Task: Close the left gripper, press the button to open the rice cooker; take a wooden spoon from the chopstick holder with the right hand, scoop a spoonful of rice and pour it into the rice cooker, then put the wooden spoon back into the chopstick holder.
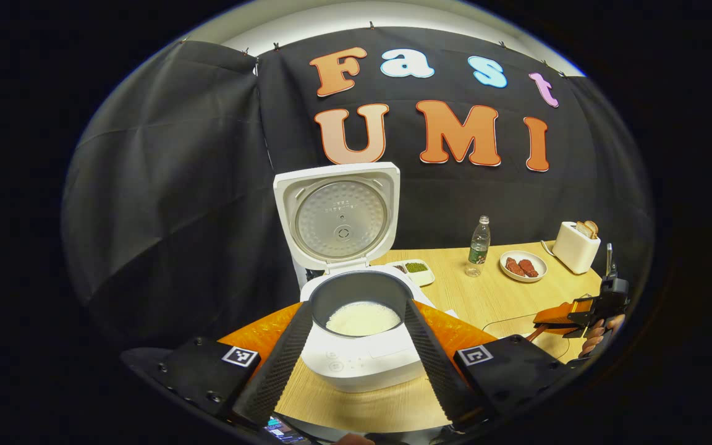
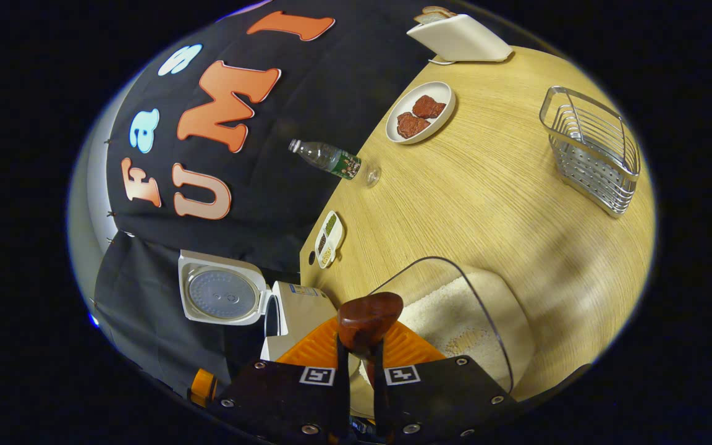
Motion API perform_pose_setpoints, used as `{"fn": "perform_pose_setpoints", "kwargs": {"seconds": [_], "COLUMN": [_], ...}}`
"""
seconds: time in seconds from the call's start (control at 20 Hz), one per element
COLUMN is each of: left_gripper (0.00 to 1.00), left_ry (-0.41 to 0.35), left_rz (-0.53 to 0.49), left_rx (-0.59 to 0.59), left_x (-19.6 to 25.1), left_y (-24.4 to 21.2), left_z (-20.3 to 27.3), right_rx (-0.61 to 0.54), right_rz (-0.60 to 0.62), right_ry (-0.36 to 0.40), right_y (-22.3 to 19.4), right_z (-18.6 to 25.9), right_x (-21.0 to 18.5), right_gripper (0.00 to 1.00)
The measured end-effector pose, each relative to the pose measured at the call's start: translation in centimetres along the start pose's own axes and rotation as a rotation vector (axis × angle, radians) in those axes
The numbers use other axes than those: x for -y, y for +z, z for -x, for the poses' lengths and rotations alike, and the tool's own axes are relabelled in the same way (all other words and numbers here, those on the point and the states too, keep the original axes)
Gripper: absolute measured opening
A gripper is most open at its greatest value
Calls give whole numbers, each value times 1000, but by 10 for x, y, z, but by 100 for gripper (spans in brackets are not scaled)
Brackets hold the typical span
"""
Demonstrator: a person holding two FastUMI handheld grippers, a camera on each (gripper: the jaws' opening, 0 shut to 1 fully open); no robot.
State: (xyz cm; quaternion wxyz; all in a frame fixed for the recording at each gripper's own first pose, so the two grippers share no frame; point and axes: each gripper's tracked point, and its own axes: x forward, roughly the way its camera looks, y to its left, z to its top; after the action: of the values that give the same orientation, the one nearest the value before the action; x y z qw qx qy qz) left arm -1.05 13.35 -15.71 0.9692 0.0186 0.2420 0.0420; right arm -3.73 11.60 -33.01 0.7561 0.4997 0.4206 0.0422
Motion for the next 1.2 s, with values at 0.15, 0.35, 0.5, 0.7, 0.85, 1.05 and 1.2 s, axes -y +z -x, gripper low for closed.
{"fn": "perform_pose_setpoints", "kwargs": {"seconds": [0.15, 0.35, 0.5, 0.7, 0.85, 1.05, 1.2], "left_gripper": [99, 99, 100, 100, 100, 100, 100], "left_ry": [-7, -15, -19, -5, 12, 52, 76], "left_rz": [10, 25, 47, 65, 86, 70, 57], "left_rx": [5, 12, 25, 41, 48, 77, 95], "left_x": [11, 22, 26, 22, 13, -4, -15], "left_y": [1, 2, 5, 7, 6, 8, 7], "left_z": [0, 1, 1, 4, 4, 14, 23], "right_rx": [10, 46, 68, 68, 60, 36, -8], "right_rz": [-44, -147, -239, -341, -436, -477, -475], "right_ry": [22, 76, 141, 224, 294, 326, 354], "right_y": [15, 38, 53, 64, 73, 70, 58], "right_z": [12, 29, 36, 39, 37, 20, 4], "right_x": [5, 1, -18, -46, -72, -103, -135], "right_gripper": [15, 15, 15, 15, 15, 15, 15]}}
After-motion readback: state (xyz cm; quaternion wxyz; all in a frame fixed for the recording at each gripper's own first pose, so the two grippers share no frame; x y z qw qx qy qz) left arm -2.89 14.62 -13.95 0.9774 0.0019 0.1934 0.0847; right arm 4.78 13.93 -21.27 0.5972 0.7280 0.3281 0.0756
